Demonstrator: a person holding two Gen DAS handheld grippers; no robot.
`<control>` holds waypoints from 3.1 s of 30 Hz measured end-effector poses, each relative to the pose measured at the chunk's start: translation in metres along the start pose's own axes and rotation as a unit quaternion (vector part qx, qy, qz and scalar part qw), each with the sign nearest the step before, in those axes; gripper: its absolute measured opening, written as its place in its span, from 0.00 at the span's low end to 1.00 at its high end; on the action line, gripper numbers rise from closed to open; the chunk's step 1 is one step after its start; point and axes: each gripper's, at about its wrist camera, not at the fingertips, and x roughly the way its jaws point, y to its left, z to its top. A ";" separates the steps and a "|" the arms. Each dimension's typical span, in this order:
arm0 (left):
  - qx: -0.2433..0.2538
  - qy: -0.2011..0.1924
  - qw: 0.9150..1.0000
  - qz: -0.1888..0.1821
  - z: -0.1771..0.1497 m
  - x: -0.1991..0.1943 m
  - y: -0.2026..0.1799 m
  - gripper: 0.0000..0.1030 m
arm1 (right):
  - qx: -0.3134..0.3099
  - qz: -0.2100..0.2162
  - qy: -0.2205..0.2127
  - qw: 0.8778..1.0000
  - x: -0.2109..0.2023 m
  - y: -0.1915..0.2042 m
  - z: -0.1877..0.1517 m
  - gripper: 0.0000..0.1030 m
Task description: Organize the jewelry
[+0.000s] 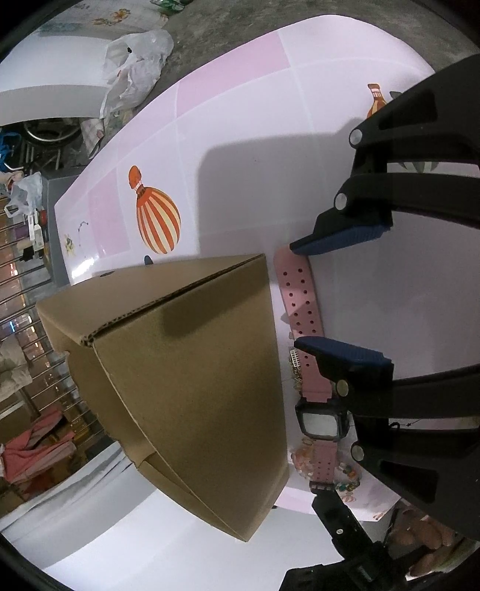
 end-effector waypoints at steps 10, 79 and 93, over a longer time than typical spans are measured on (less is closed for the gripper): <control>0.034 0.011 0.995 0.091 0.003 0.018 -0.017 0.13 | -0.002 -0.004 0.002 1.000 0.000 -0.002 0.003 0.41; 0.103 0.033 0.986 0.126 -0.013 0.033 -0.032 0.05 | 0.025 0.107 0.038 0.993 0.013 -0.011 0.030 0.76; 0.104 0.035 0.986 0.125 -0.014 0.035 -0.034 0.05 | -0.018 0.045 0.030 0.998 0.009 -0.009 0.030 0.79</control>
